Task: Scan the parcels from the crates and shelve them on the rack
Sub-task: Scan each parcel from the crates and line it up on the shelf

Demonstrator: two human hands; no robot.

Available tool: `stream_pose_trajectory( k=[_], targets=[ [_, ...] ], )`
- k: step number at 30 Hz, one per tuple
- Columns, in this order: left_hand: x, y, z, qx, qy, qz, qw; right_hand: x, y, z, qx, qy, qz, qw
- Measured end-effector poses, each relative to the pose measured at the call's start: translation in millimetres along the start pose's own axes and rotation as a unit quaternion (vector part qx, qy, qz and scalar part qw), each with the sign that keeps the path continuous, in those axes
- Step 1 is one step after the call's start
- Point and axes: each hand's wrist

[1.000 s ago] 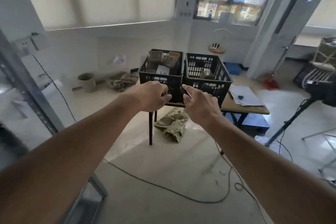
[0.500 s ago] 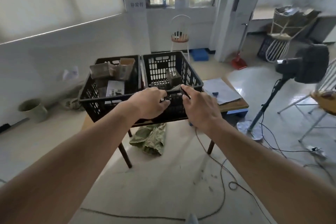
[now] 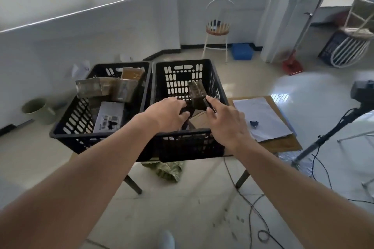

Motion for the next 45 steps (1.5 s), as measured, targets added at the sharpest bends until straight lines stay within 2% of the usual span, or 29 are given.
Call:
stream_pose_trajectory(
  k=[5, 13, 23, 33, 41, 45],
  targets=[
    [-79, -28, -11, 0.003, -0.034, 0.003, 0.999, -64, 12, -29, -0.017, -0.002, -0.023, 1.000],
    [-229, -74, -24, 0.010, -0.059, -0.030, 0.998, -183, 22, -70, 0.023, 0.023, -0.037, 0.999],
    [-365, -71, -38, 0.000, -0.122, -0.055, 0.991, -282, 35, -78, 0.082, 0.031, -0.056, 0.995],
    [-436, -52, -68, 0.013, -0.189, 0.000, 0.982, -341, 59, -63, 0.075, -0.003, -0.069, 0.995],
    [-473, -35, -122, 0.030, -0.239, 0.037, 0.970, -367, 93, -78, 0.092, -0.013, -0.054, 0.994],
    [-471, -34, -144, 0.087, -0.223, 0.085, 0.967, -370, 100, -80, 0.091, -0.023, -0.055, 0.994]
  ],
)
Point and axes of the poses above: each hand's wrist, its own x-axis away from the middle knuckle, its own z-axis out of the back of the hand, y = z × x, and after that the axes turned 8 degrees about -x, right-handed
